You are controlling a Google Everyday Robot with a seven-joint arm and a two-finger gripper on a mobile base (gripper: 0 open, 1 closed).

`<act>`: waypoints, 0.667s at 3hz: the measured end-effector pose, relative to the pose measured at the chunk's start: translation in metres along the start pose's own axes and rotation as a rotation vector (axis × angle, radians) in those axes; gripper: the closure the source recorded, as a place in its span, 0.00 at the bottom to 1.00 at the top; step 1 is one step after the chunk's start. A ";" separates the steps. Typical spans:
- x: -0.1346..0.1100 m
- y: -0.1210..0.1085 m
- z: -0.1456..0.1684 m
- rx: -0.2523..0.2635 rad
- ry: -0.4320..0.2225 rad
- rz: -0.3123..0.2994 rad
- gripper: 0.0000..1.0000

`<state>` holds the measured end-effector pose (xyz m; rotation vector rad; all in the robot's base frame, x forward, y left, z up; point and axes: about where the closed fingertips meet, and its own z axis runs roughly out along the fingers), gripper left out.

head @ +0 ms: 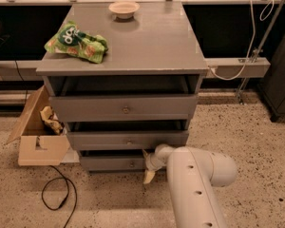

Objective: Open bottom drawer

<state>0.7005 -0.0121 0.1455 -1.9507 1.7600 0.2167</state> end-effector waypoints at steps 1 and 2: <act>-0.004 -0.003 0.005 0.003 0.003 -0.003 0.19; 0.001 -0.013 -0.016 0.054 0.035 0.004 0.42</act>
Offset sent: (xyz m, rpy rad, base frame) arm -0.0651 -0.0157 0.0249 -0.0758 -0.0285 -0.0547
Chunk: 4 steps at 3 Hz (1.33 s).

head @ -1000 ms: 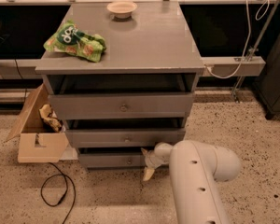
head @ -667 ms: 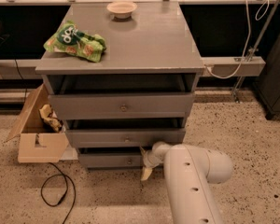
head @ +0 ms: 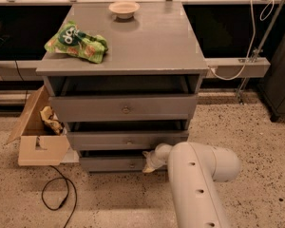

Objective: Open bottom drawer

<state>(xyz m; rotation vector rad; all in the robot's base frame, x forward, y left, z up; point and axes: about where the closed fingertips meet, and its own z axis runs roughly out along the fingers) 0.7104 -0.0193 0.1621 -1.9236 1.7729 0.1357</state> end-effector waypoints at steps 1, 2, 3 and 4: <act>-0.006 0.012 -0.028 0.022 0.023 0.001 0.65; -0.008 0.028 -0.037 0.006 0.021 0.008 0.89; -0.010 0.027 -0.041 0.006 0.021 0.008 1.00; -0.010 0.027 -0.041 0.006 0.021 0.008 0.82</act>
Offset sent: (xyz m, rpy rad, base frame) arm -0.1295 -0.0196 0.0269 0.0012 0.0835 -0.0177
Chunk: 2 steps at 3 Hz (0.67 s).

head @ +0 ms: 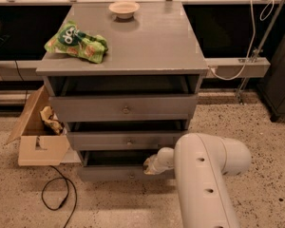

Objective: Open bottom drawer

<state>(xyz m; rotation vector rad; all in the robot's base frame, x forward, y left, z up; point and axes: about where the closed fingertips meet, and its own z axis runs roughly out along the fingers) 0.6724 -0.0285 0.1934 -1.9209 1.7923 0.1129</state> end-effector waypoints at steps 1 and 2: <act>0.000 0.000 0.000 0.000 0.000 0.000 0.59; 0.000 0.000 0.000 0.000 0.000 0.000 0.36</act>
Offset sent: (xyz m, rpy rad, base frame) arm 0.0000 0.0000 0.0000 0.0000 0.0000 0.0000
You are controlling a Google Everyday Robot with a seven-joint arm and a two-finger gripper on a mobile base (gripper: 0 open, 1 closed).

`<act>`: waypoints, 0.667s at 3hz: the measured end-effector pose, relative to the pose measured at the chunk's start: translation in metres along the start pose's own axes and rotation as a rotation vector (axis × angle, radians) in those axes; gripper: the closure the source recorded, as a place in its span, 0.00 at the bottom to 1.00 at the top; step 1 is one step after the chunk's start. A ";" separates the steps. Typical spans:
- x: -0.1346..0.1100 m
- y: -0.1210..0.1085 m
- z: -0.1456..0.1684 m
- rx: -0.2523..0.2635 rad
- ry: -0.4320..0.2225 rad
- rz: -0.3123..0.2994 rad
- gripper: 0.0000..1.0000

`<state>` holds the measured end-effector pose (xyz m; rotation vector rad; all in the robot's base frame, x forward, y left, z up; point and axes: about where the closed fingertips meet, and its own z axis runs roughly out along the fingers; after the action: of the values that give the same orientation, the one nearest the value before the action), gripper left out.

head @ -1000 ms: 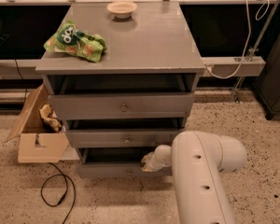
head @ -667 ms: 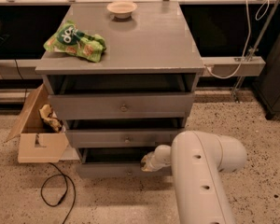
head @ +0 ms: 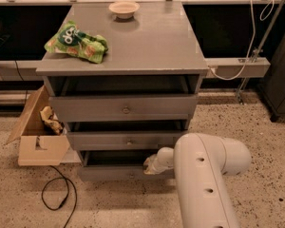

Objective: Open bottom drawer

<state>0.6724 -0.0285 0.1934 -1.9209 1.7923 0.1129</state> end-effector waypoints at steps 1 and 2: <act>0.000 0.000 0.000 0.000 0.000 0.000 0.12; 0.000 0.000 0.000 0.000 0.000 0.000 0.00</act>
Offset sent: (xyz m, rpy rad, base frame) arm 0.0000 0.0000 0.0000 0.0000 0.0000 0.0000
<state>0.6723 -0.0284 0.1933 -1.9210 1.7924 0.1131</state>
